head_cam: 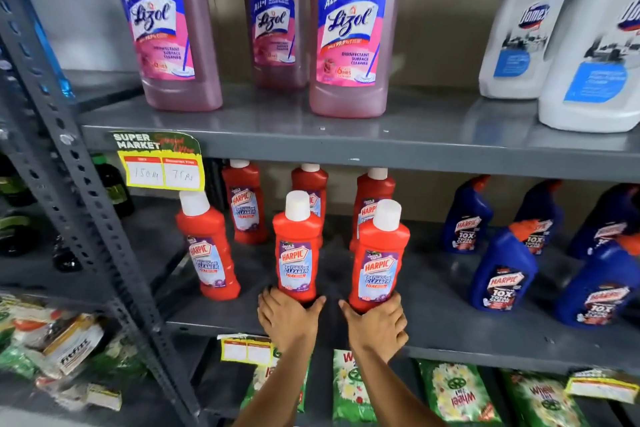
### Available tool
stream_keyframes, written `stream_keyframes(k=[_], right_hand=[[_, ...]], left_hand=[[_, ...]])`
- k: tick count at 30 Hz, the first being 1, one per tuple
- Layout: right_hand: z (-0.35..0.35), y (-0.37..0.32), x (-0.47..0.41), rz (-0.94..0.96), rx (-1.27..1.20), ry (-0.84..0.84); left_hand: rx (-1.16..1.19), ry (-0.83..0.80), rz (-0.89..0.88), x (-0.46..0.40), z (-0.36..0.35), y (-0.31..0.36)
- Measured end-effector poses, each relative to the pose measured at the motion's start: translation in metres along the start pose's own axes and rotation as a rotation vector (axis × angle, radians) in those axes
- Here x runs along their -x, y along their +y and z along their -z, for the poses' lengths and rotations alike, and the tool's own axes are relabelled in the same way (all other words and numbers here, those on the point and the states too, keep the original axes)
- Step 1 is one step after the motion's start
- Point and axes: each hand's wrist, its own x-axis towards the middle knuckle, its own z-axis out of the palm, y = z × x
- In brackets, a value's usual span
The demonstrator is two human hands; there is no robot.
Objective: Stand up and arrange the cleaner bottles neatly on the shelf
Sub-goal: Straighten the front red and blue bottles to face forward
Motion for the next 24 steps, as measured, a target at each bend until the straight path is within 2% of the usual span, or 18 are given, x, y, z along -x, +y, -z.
stream_keyframes(k=[8, 24], right_hand=[[-0.016, 0.002, -0.005, -0.027, 0.096, 0.07], [-0.012, 0.003, -0.004, -0.01, 0.11, 0.047]], left_hand=[[0.026, 0.026, -0.005, 0.001, -0.003, -0.002], [0.049, -0.026, -0.033, 0.007, 0.005, -0.003]])
